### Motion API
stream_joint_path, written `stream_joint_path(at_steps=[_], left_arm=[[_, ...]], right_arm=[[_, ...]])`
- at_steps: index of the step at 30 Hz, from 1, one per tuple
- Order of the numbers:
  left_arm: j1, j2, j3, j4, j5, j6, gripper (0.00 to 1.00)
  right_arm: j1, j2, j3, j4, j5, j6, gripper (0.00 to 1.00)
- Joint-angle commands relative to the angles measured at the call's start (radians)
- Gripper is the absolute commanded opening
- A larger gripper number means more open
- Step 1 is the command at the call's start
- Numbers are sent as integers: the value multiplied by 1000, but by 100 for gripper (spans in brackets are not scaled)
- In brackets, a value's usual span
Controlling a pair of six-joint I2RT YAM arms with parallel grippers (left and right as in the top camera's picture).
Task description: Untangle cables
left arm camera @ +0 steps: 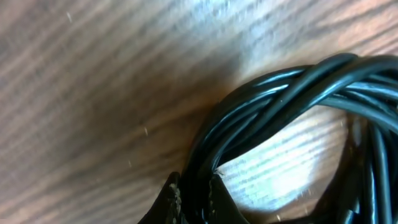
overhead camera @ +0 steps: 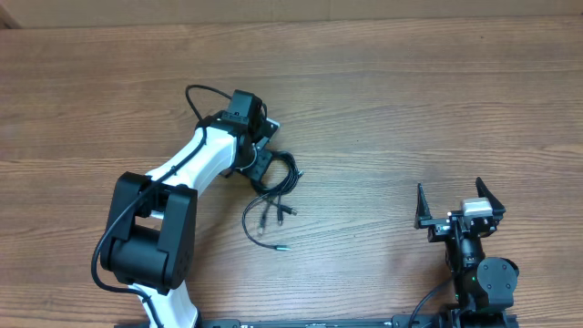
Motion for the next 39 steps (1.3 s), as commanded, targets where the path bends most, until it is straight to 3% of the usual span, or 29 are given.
stream_joint_path(at_steps=[1, 6, 15, 19, 28, 33, 39], left_arm=[[-1, 9, -7, -71, 5, -68, 4], [-1, 8, 74, -191, 8, -129, 4], [-2, -84, 256, -406, 51, -93, 4], [-2, -179, 258, -422, 128, -29, 4], [-1, -520, 253, -499, 129, -13, 5], [-2, -746, 136, -446, 174, -63, 4], [-2, -977, -165, -319, 172, -204, 4]], right_arm=[[4, -6, -10, 6, 9, -4, 100], [4, -6, -10, 6, 9, -4, 100], [4, -6, -10, 6, 9, -4, 100], [4, -6, -10, 6, 9, -4, 100], [4, -6, -10, 6, 9, -4, 100], [4, -6, -10, 6, 9, -4, 100], [4, -6, -10, 6, 9, -4, 100]])
